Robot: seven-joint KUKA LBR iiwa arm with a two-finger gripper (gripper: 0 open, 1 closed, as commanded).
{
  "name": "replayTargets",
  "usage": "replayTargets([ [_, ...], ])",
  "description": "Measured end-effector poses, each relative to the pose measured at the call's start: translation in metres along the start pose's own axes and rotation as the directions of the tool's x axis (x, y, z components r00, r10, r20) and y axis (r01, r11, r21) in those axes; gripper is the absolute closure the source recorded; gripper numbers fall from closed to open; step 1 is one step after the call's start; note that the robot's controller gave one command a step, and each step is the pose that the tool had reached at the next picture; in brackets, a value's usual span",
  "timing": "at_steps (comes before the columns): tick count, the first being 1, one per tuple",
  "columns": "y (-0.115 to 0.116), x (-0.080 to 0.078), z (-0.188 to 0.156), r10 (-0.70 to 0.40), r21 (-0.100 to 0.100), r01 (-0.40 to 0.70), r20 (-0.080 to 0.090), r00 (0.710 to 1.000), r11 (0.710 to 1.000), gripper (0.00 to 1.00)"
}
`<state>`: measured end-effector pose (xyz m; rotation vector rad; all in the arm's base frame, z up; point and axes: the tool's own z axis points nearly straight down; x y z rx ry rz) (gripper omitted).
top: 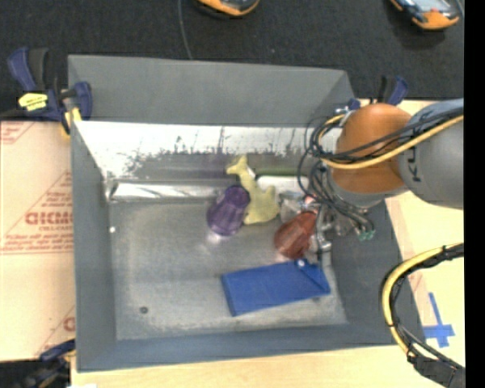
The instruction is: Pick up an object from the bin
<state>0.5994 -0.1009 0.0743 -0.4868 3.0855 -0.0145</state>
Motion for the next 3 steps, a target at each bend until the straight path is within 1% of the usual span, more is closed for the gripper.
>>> replayTargets([
  [1, -0.008, 0.044, -0.001, -0.263, 0.008, 0.263, 0.008, 0.965, 0.965, 1.00],
  [2, -0.008, 0.044, -0.001, -0.262, 0.008, 0.262, 0.008, 0.965, 0.965, 1.00],
  [3, -0.013, 0.046, -0.051, -0.239, 0.009, 0.239, 0.011, 0.971, 0.971, 1.00],
])
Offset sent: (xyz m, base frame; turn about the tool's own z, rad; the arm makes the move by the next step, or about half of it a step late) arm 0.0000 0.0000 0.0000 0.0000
